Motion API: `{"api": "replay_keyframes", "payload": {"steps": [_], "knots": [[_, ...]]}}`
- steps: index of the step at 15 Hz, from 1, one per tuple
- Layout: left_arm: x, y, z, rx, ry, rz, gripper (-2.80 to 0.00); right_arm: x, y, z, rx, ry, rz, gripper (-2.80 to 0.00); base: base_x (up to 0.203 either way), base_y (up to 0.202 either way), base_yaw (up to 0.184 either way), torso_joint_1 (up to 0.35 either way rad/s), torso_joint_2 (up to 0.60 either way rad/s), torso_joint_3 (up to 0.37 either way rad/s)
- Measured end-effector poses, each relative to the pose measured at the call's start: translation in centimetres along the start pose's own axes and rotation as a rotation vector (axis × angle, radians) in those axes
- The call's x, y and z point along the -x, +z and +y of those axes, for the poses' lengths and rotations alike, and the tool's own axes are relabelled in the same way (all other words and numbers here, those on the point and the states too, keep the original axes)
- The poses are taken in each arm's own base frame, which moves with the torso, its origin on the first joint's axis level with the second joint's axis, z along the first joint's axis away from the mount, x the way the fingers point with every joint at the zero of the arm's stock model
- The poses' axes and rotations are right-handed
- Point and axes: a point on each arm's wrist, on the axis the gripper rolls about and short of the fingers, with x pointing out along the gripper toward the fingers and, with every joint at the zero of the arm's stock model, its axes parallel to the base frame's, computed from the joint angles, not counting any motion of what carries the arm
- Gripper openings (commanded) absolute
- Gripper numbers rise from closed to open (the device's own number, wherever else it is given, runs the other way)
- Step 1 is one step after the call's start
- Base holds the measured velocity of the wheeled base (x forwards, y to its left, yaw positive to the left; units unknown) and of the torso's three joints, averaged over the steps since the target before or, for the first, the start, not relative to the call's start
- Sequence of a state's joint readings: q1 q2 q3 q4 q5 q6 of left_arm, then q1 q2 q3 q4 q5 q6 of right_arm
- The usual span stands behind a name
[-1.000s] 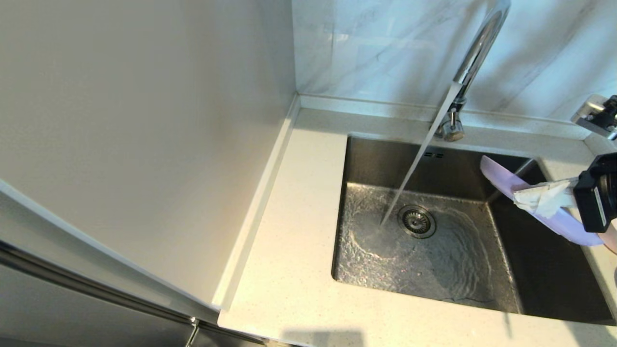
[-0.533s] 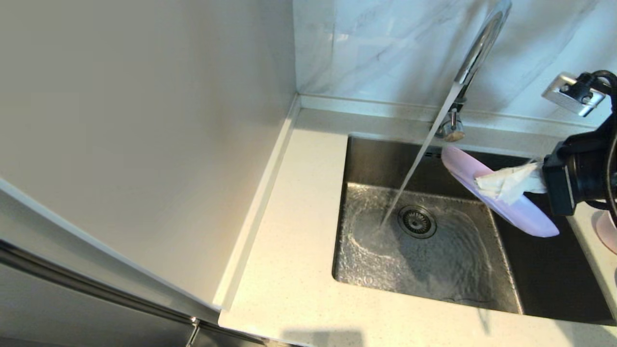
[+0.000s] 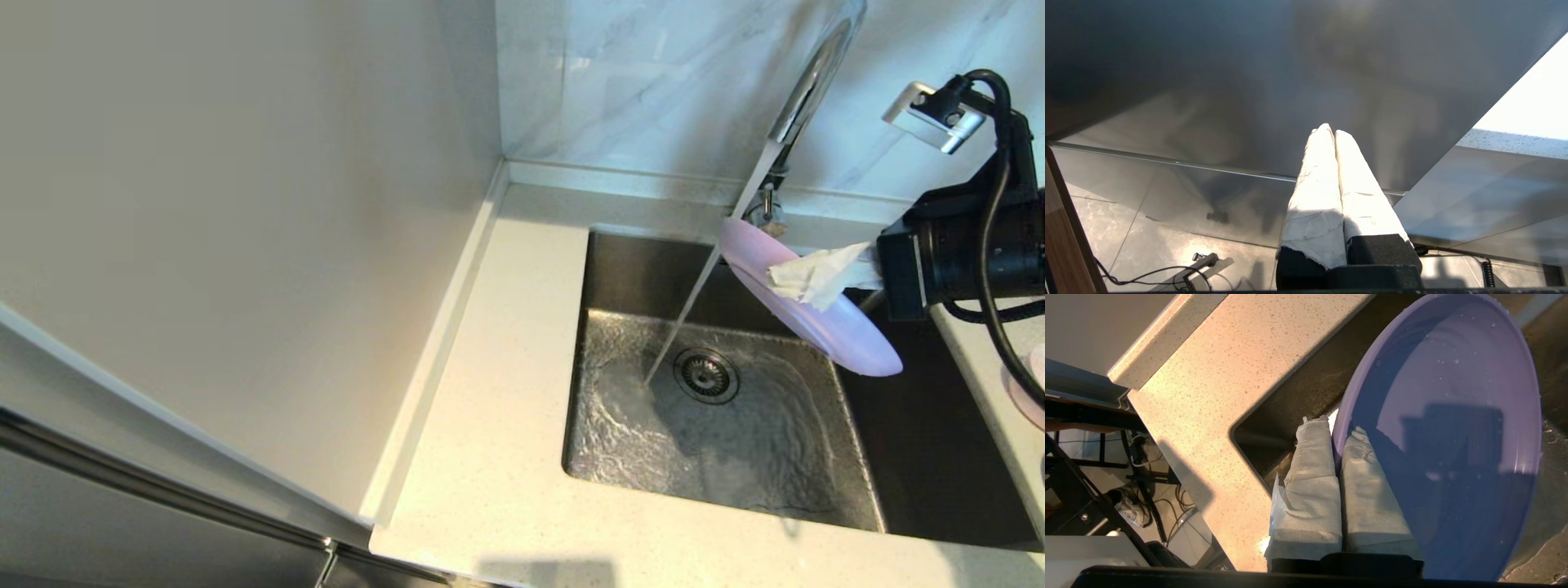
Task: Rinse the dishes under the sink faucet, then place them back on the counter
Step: Rinse the plate
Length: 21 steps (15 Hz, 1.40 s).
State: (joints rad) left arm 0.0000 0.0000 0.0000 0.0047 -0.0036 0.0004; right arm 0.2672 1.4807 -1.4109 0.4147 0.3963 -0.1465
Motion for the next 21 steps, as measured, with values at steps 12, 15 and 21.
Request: {"api": "replay_keyframes", "payload": {"steps": [12,15,21], "knots": [[0.0,0.0,0.0,0.0,0.0,0.0,-2.8,-3.3,1.3,-1.2,-0.046,-0.103,0.03,-2.8,0.0,0.0,0.0,0.0,0.0,0.0],[0.0,0.0,0.0,0.0,0.0,0.0,-2.8,-3.8,1.4,-1.0,-0.047,-0.091,0.036,-2.8,0.0,0.0,0.0,0.0,0.0,0.0],[0.0,0.0,0.0,0.0,0.0,0.0,-2.8,-5.1,2.4,0.0,-0.022,-0.102,0.025,-2.8,0.0,0.0,0.0,0.0,0.0,0.0]]}}
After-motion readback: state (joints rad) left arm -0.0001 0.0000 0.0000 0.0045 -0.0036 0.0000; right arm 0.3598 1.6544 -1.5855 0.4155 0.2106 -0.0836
